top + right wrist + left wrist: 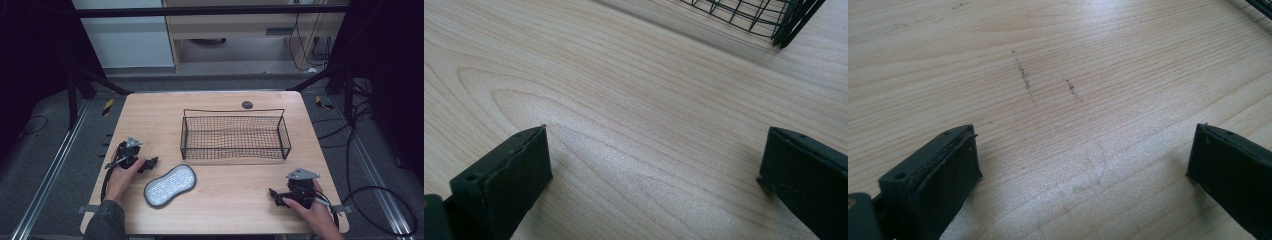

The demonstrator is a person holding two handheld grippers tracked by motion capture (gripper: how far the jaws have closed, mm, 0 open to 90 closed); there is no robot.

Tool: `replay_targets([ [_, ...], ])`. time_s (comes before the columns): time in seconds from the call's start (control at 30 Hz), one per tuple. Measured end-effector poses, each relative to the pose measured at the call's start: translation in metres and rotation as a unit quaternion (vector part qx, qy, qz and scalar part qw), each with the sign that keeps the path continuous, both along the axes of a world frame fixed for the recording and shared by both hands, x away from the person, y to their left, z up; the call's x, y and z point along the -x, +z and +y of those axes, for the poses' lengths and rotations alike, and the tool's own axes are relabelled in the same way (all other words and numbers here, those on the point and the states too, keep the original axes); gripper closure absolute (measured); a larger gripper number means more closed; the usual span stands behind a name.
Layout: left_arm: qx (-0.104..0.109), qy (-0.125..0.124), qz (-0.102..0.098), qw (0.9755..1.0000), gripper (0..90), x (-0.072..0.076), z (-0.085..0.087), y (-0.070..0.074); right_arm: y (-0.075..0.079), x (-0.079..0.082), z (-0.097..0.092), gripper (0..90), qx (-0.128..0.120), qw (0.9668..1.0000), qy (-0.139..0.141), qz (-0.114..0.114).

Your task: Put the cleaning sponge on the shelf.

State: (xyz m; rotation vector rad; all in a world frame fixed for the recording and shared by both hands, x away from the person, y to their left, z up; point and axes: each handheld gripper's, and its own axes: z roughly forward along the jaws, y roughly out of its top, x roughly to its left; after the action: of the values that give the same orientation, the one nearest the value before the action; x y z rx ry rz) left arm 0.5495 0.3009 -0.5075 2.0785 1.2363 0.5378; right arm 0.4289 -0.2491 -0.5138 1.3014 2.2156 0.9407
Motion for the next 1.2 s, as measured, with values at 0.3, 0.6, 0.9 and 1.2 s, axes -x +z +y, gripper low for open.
replay_targets([
  [0.3, -0.050, -0.004, -0.021, 0.9985, 3.0, 0.016, -0.017, 0.024, 0.000, 0.000, 0.000, 0.3, -0.001, 1.0000, 0.000, 0.000],
  [0.6, -0.080, -0.054, -0.016, 0.9952, 3.0, 0.049, -0.039, 0.047, 0.000, 0.000, 0.000, 0.3, 0.000, 1.0000, 0.000, 0.000],
  [0.9, -0.084, -0.079, -0.001, 0.9933, 3.3, 0.077, -0.042, 0.062, 0.000, 0.000, 0.000, 0.3, 0.000, 1.0000, 0.000, 0.000],
  [1.2, -0.085, -0.119, 0.022, 0.9889, 3.0, 0.094, -0.053, 0.069, 0.000, 0.000, 0.000, 0.3, 0.000, 1.0000, -0.001, 0.000],
])
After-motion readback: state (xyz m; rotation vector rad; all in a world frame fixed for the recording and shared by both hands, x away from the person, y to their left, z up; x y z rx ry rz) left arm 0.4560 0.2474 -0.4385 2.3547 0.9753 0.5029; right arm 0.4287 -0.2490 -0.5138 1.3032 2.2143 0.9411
